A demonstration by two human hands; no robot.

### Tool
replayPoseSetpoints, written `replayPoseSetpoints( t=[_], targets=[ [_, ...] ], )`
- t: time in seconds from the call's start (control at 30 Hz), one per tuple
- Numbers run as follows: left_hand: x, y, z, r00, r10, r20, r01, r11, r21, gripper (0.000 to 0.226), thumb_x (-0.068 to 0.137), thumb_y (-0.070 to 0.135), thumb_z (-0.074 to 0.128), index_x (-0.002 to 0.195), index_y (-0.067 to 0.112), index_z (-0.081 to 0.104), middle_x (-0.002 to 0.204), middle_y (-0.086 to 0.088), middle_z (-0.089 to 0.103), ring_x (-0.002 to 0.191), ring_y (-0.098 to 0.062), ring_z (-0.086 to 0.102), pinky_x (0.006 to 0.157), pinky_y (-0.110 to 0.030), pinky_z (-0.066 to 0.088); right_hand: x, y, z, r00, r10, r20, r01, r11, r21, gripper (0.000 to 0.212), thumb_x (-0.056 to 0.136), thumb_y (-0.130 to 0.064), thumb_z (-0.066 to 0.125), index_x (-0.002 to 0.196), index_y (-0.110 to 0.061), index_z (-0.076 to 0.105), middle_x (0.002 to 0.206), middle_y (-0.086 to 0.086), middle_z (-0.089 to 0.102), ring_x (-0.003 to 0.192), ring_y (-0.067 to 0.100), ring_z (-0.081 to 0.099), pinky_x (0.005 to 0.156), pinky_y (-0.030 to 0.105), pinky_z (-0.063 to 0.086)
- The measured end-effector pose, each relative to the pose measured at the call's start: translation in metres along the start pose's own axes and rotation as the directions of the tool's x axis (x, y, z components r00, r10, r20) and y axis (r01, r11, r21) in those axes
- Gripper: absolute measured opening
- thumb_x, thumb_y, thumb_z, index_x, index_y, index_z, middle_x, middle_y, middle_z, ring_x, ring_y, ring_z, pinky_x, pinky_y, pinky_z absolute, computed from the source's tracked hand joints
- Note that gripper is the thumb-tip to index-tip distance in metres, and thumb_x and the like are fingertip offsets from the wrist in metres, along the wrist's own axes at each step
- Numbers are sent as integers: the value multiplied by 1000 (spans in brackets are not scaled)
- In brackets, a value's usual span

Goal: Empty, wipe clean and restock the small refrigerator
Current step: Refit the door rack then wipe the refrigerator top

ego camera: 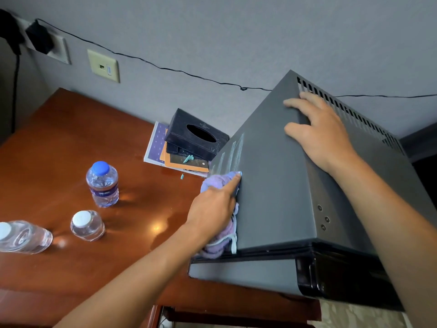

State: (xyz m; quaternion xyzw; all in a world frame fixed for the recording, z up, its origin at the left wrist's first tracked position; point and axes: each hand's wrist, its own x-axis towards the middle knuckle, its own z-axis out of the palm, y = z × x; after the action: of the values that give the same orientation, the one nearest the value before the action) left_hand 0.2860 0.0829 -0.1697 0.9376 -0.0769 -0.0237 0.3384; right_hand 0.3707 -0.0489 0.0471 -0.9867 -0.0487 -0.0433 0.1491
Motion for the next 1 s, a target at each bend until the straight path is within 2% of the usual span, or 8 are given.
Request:
replayPoseSetpoints(
  t=[0.27,0.43,0.53,0.6,0.67,0.77,0.87,1.0],
  targets=[
    [16,-85,85,912,-191,363,223,974,-48,42,102,20,45,144,19,52,123,-15,69,111,-37,65,89,-37,48,1,1,0,1000,-7,-4,7,1000,2,66,70,-45,50,135,-42,57,158,-18,33,148,9,27,119,48,27],
    [-41,-114,121,800,-218,559,285,958,-35,37,101,39,52,131,24,67,127,1,70,105,-7,65,88,-13,46,-1,-1,-1,1000,-16,1,16,1000,10,65,70,-44,50,135,-41,58,158,-17,34,148,9,28,120,44,26],
    [-53,-129,142,823,-17,567,141,974,-175,81,96,44,3,139,3,58,142,-12,60,144,-23,42,119,-33,30,-2,-1,-2,1000,-11,0,11,1000,13,65,70,-44,50,135,-41,58,158,-17,33,148,9,27,120,45,25],
    [-56,-103,110,880,-137,454,269,932,-241,61,103,37,18,149,12,49,148,-10,55,141,-27,44,115,-29,34,-1,-1,-2,1000,-11,1,11,1000,9,66,70,-45,50,135,-41,58,158,-18,33,148,9,27,120,45,26],
    [-55,-77,79,968,-155,195,207,935,-287,50,104,36,44,154,30,42,148,-2,53,133,-27,52,106,-29,43,-1,-1,-3,1000,-12,-1,12,1000,14,65,70,-45,50,135,-41,58,157,-19,34,147,8,28,119,45,26],
    [-39,-26,23,1000,-16,17,20,953,-303,55,105,39,45,156,47,25,137,0,56,110,-36,61,77,-32,43,-1,-1,-2,1000,-11,-5,11,1000,18,65,70,-45,51,134,-40,59,156,-19,35,147,8,28,119,45,27],
    [-3,7,-24,996,45,-75,-62,969,-238,58,105,32,48,158,44,25,114,-12,67,91,-43,62,65,-33,33,-2,-1,-2,1000,-12,1,12,1000,22,64,70,-44,51,133,-41,59,157,-18,35,147,8,28,119,44,27],
    [43,0,-24,1000,30,3,-28,970,-242,53,106,25,45,157,33,34,123,-20,65,100,-44,61,69,-34,33,-1,-2,-2,1000,-10,1,10,1000,12,64,70,-44,51,133,-40,59,157,-17,34,147,9,28,119,43,27]
  ],
)
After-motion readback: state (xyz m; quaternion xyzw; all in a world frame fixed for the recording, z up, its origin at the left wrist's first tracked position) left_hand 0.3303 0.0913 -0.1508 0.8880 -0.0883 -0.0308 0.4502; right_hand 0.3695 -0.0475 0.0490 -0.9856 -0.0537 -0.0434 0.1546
